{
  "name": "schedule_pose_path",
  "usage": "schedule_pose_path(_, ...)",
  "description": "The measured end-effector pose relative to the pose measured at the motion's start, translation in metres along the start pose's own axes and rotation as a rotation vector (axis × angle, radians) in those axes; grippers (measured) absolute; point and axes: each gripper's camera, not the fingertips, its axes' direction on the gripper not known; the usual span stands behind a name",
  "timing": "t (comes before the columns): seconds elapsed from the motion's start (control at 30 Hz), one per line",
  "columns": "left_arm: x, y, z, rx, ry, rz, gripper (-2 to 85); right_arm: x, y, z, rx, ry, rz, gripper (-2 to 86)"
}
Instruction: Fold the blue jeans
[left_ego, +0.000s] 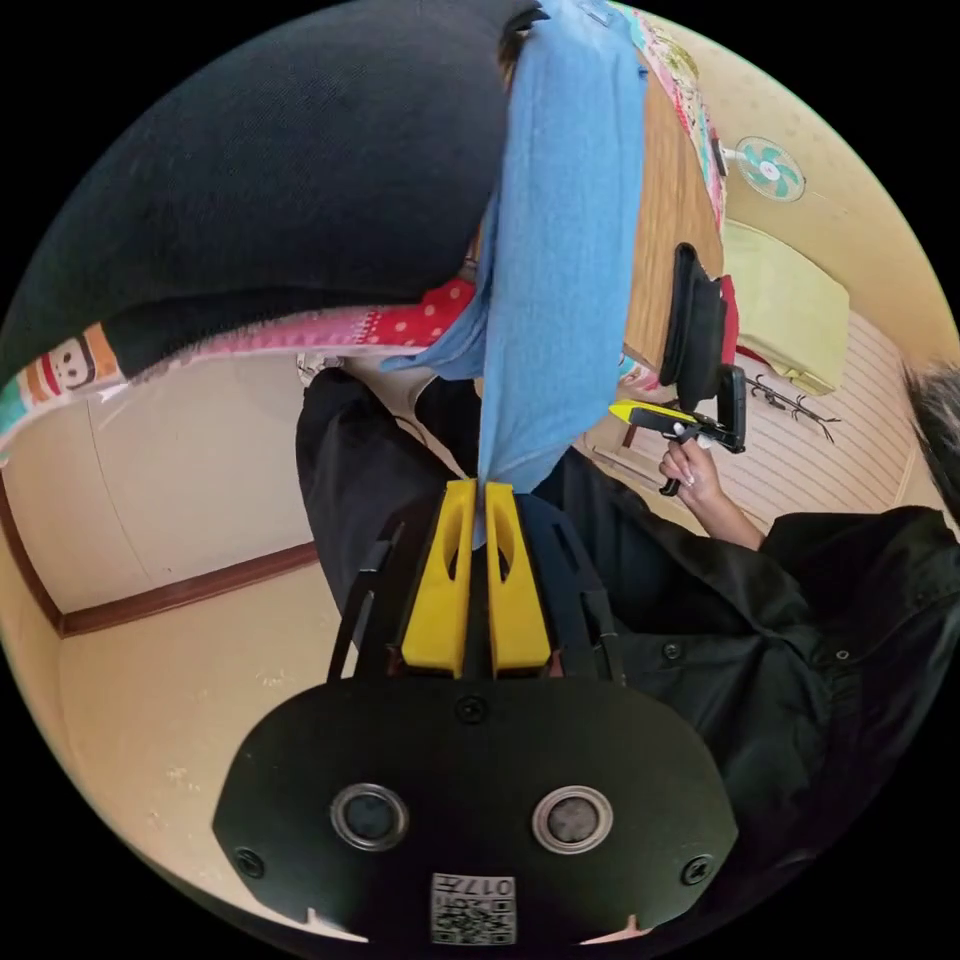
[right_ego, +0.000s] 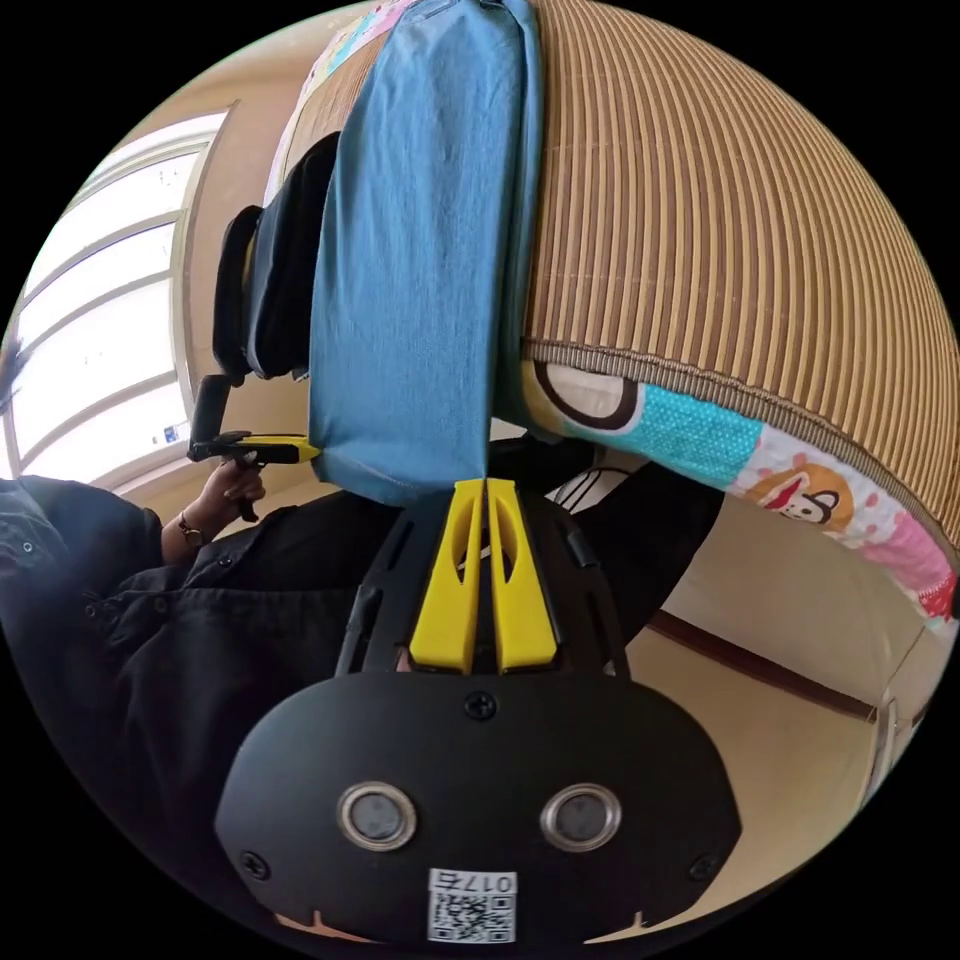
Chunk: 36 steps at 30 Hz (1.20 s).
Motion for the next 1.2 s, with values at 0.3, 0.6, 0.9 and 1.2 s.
schedule_pose_path(0.3,0.065,-0.023,-0.038,0.249,-0.235,0.198,6.6,-0.022,-0.08,-0.102,0.283,0.124,-0.027,9.2)
schedule_pose_path(0.6,0.092,-0.052,0.0,0.249,-0.113,0.29,7.2,-0.014,-0.105,-0.09,0.124,0.232,-0.117,2.1)
schedule_pose_path(0.9,0.088,-0.042,0.006,0.327,-0.005,0.24,7.3,0.067,-0.045,-0.115,-0.003,0.215,-0.01,1.6)
schedule_pose_path(1.2,0.057,-0.125,-0.014,0.46,0.072,0.149,11.9,0.14,-0.095,-0.201,0.321,-0.156,-0.006,10.1)
